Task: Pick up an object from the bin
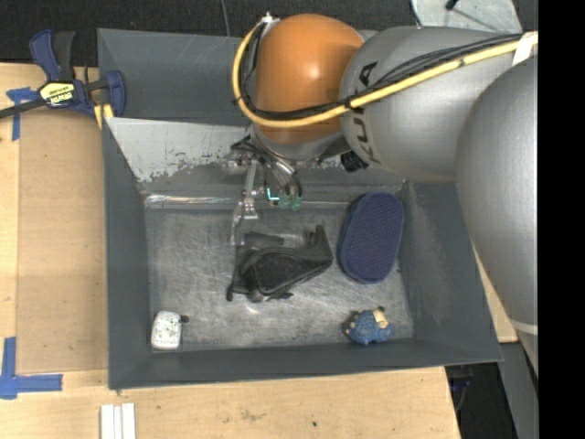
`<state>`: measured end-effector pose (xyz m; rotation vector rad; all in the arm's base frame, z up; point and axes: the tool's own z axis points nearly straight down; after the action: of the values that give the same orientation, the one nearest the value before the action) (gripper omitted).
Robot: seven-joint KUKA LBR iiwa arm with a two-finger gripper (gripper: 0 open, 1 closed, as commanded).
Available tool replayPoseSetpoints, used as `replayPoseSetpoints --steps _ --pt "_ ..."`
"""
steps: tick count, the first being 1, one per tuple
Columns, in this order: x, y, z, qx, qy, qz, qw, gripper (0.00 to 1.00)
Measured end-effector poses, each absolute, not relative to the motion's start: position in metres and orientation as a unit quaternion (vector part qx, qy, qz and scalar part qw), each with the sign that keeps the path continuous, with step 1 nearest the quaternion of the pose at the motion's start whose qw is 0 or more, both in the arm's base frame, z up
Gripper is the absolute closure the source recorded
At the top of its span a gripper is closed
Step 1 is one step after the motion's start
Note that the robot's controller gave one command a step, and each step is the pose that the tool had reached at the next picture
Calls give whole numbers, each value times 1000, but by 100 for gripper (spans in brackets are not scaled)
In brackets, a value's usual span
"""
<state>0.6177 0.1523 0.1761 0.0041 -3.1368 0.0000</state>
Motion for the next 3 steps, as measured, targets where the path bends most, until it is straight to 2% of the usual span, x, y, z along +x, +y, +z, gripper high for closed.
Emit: replayPoseSetpoints --steps 1,2,3 --pt "608 76 125 62 -998 0 -1 0" --pt "612 81 122 81 -997 -1 -5 0" --pt "609 81 124 81 -997 -1 6 100"
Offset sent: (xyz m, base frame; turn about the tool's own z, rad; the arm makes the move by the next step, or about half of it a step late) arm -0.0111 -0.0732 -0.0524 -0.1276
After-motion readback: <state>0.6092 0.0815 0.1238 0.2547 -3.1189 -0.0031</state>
